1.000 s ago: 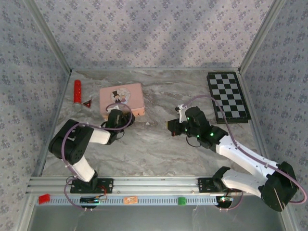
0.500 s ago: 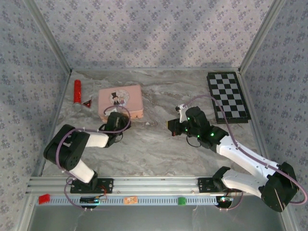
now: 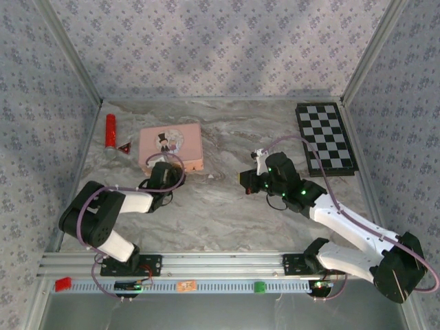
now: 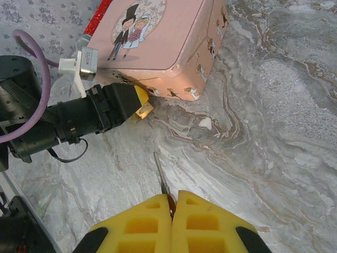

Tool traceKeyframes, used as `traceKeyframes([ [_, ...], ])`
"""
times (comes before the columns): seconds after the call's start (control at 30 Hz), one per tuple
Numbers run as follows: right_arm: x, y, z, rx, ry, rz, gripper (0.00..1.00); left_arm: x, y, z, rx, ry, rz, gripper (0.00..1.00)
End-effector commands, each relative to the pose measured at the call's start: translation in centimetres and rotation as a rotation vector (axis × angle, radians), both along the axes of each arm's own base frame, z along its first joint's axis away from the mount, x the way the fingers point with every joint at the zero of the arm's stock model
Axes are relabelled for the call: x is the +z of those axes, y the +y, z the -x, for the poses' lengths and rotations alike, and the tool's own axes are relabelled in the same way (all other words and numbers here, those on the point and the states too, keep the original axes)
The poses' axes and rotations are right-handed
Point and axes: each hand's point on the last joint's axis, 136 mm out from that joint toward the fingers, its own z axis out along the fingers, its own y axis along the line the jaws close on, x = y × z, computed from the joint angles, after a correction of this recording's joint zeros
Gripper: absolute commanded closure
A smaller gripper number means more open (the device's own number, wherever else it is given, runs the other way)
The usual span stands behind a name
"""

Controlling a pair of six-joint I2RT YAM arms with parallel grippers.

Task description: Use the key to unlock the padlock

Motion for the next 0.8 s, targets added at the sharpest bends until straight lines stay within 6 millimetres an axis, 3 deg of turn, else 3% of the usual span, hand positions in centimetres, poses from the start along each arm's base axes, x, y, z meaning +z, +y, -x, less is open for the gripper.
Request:
traceKeyframes([
  [0.0,1.0,0.1,0.0,0.002,-0.032,-0.016,1.0,-1.2,1.8,0.0,0.048,0.049,-0.074,0.67],
  [0.4,0.8,0.2,0.0,0.0,-0.028,-0.015,1.0,0.1,6.7,2.9,0.147,0.131,-0.308,0.55],
  [0.77,1.0,0.3,0.1,0.003,-0.031,-0.018,1.0,0.6,4.6,0.8,0.004,0.081,-0.194,0.45],
])
